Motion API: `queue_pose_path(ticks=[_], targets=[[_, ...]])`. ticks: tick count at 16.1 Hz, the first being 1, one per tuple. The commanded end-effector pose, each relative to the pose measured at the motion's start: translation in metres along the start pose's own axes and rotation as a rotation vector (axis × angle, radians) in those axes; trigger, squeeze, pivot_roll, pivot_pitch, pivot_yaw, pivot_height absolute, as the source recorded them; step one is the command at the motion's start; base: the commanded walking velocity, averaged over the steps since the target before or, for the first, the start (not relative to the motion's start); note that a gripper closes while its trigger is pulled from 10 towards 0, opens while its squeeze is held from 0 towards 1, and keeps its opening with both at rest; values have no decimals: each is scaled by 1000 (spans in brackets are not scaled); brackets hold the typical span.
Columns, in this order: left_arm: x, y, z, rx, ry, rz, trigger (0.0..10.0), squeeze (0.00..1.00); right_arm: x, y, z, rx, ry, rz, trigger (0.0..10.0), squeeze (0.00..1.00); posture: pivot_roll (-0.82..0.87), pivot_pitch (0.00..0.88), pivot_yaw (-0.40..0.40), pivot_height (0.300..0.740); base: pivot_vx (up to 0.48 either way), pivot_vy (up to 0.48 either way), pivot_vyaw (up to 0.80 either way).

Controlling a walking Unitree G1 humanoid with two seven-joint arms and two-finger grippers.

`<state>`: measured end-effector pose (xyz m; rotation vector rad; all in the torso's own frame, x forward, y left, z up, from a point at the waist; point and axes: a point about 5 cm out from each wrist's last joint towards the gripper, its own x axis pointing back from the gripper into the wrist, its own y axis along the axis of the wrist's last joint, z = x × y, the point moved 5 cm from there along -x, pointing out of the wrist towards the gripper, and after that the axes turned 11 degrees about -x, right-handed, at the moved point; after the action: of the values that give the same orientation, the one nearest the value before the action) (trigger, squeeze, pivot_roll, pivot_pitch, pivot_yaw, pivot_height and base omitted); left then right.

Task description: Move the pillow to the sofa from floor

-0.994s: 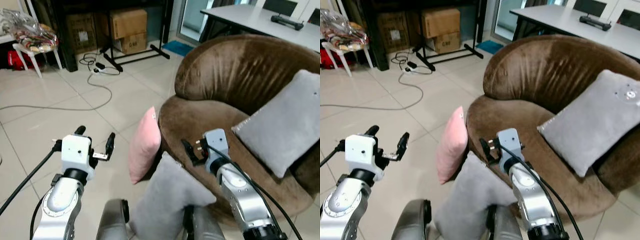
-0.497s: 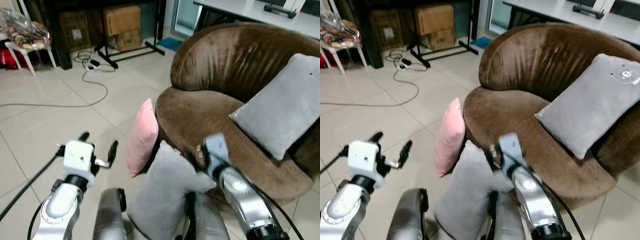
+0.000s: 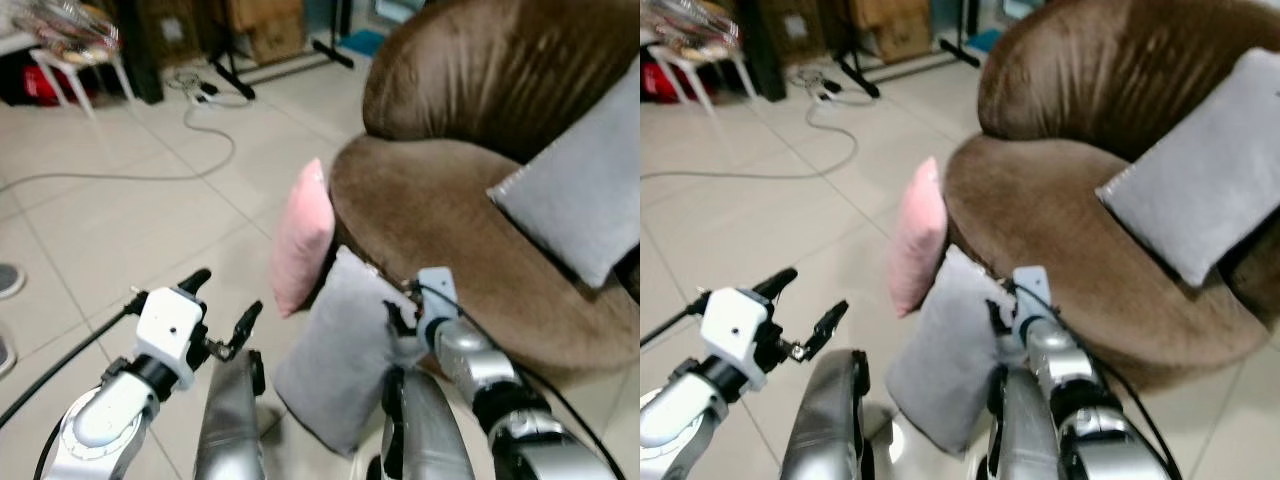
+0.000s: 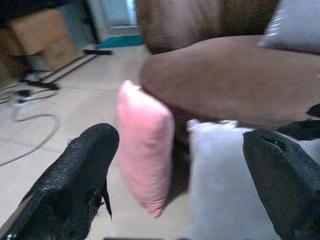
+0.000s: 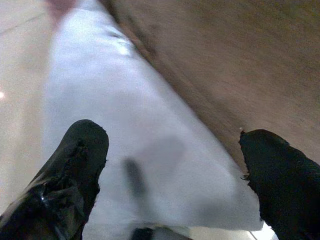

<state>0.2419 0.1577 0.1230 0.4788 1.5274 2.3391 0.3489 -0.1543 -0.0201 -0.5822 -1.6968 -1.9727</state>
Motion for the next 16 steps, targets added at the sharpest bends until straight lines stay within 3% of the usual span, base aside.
queue_pose_path(ticks=[1,4,6,7,8,9,16], targets=[[4,6,-7,10,-51,-11,10000,0,-1,2,-11,-4,-39,-7,10000,1000,186,187,-23,542,0,0,0],[2,8,-6,20,-69,-14,10000,0,-2,7,-12,2,-47,-30,10000,1000,189,201,-23,542,0,0,0],[1,7,-12,33,-139,-17,10000,0,-2,4,-13,50,-47,-13,10000,1000,192,217,-19,542,0,0,0],[2,9,-21,60,-232,-19,10000,0,-2,-3,-14,82,-60,13,10000,1000,204,233,-14,542,0,0,0],[2,11,-22,71,-262,-23,10000,0,-3,-6,-14,87,-64,23,10000,259,216,239,-9,542,0,0,0],[3,13,-22,76,-273,-26,10000,0,-3,-8,-12,92,-65,33,10000,0,224,244,-6,542,0,0,0],[22,16,-15,37,-280,17,10000,0,-3,-32,8,96,-41,100,10000,0,307,281,-14,542,0,0,0]])
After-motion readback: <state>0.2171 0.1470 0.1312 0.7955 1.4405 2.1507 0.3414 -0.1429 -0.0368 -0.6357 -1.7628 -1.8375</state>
